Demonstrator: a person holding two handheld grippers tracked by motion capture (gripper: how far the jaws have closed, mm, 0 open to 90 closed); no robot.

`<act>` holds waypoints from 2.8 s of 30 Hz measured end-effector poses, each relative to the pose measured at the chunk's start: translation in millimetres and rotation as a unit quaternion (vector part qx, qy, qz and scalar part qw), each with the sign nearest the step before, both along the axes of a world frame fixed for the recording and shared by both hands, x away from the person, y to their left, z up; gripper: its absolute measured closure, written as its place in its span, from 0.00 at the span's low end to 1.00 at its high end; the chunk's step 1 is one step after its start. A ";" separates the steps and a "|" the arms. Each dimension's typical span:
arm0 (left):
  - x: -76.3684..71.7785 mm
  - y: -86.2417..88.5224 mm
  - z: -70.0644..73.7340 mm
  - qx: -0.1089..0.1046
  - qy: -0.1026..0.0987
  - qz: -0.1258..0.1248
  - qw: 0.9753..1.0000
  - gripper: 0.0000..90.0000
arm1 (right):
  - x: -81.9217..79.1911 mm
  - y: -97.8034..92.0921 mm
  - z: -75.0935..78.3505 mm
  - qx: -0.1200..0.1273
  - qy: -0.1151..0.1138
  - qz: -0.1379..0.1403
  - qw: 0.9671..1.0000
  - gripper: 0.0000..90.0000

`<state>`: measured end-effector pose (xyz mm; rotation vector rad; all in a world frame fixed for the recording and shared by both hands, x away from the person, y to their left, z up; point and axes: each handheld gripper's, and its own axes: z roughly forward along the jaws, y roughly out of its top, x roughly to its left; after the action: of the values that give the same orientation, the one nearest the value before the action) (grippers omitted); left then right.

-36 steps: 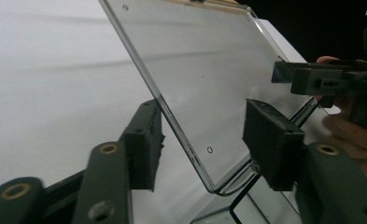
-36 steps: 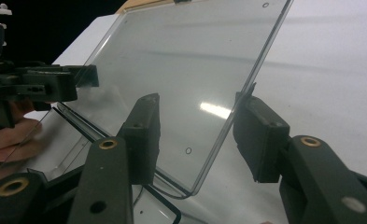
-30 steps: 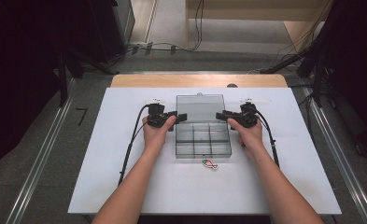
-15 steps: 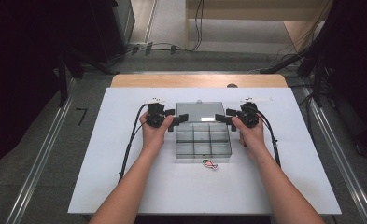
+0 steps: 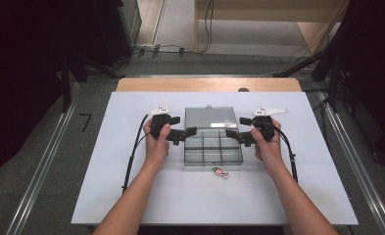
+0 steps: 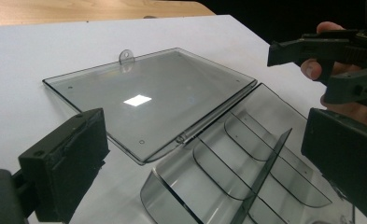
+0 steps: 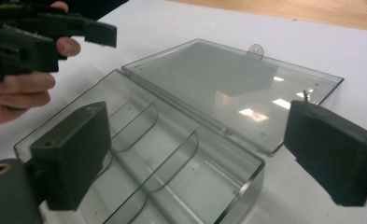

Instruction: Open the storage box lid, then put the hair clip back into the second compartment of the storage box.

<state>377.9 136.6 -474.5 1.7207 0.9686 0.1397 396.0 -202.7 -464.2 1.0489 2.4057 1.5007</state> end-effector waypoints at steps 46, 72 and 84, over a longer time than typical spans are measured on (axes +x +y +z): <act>-99.5 21.8 -3.0 0.034 -0.065 -0.032 0.997 0.00 | -90.0 5.3 -1.2 -0.025 -0.041 0.060 0.997 0.00; -142.7 56.0 -22.7 0.038 -0.058 -0.010 0.998 0.00 | -115.4 4.5 -13.1 -0.029 -0.012 0.073 0.997 0.46; -153.0 69.6 -27.2 0.050 -0.055 0.002 0.997 0.00 | -118.4 9.6 -27.0 -0.059 0.007 0.048 0.997 0.81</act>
<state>224.9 206.2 -501.7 1.7830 0.8957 0.2872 277.6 -193.1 -491.2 0.9346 2.5518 1.3647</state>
